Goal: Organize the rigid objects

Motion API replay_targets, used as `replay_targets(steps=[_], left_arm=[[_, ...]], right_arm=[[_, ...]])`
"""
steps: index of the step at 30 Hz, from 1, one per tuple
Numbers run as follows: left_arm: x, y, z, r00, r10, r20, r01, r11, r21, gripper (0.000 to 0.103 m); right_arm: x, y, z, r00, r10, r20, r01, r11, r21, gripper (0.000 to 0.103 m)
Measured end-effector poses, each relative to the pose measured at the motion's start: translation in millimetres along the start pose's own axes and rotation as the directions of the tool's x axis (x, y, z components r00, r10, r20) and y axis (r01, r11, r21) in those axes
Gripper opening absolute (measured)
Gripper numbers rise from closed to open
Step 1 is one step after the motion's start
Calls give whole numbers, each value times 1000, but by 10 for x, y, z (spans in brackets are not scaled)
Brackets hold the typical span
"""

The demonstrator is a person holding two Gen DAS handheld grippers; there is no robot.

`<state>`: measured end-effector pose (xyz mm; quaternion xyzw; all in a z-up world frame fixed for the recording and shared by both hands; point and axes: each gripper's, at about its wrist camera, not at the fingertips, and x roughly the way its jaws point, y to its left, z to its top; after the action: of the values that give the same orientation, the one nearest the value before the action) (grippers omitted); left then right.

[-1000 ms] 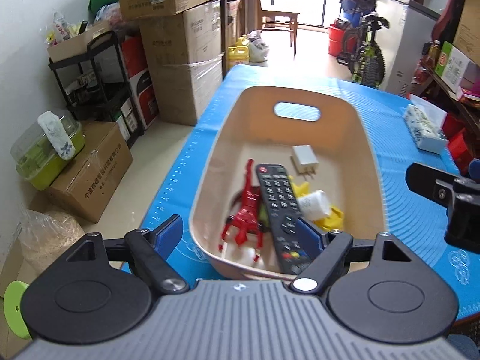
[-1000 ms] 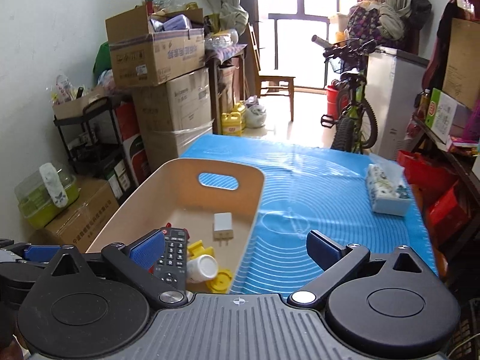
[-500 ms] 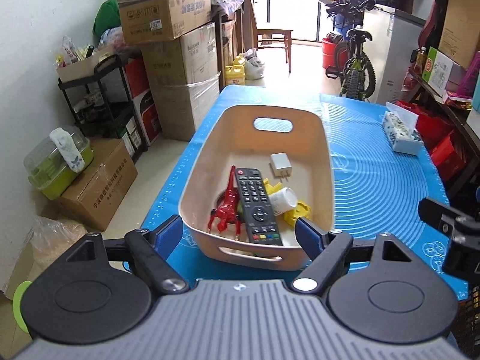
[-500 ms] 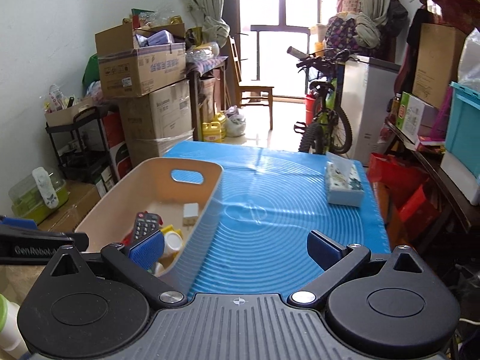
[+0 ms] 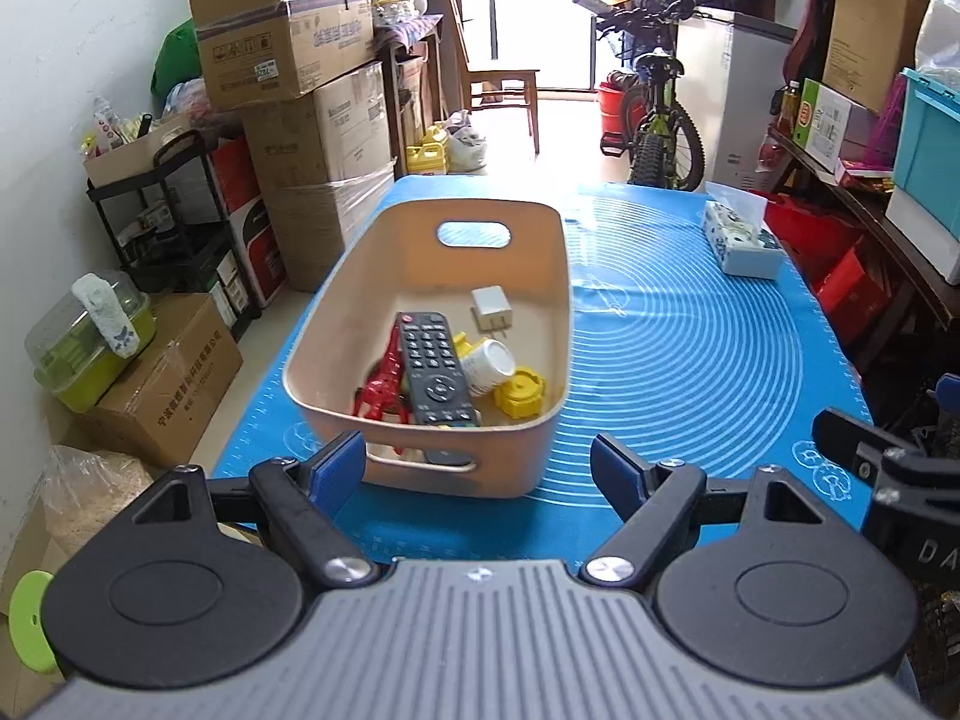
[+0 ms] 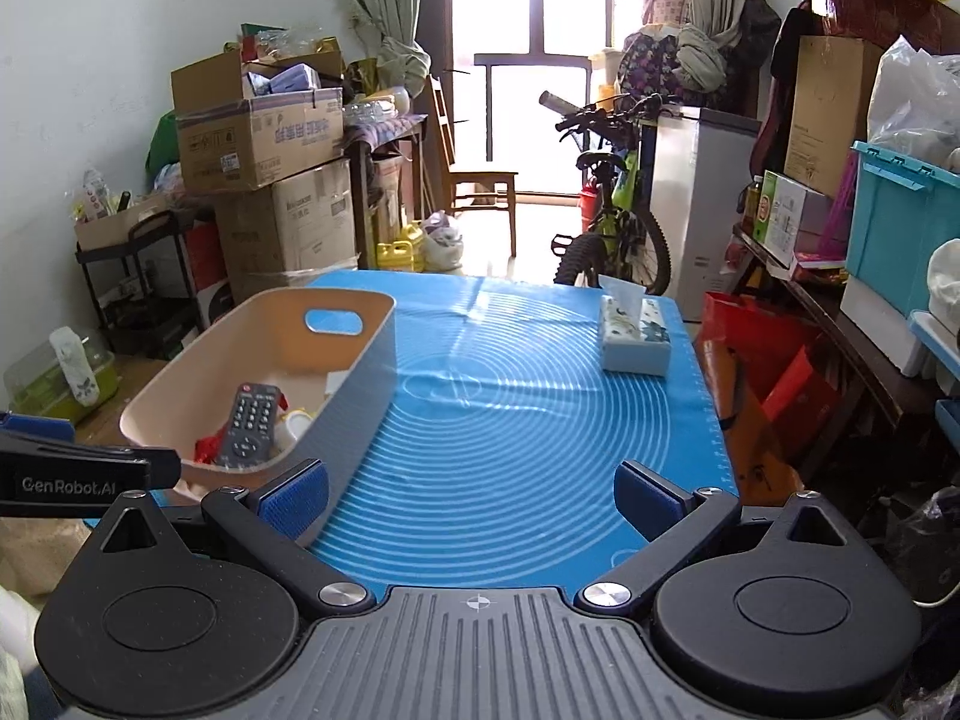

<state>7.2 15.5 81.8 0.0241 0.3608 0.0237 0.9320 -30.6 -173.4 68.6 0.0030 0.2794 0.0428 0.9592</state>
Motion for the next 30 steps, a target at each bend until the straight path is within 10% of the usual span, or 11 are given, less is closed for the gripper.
replay_targets(steps=[30], left_arm=[[131,-114,-500,995,-66,78,61,996,62,82]], right_arm=[[26,165,-636,1000,-23,6,24,999,-31,100]])
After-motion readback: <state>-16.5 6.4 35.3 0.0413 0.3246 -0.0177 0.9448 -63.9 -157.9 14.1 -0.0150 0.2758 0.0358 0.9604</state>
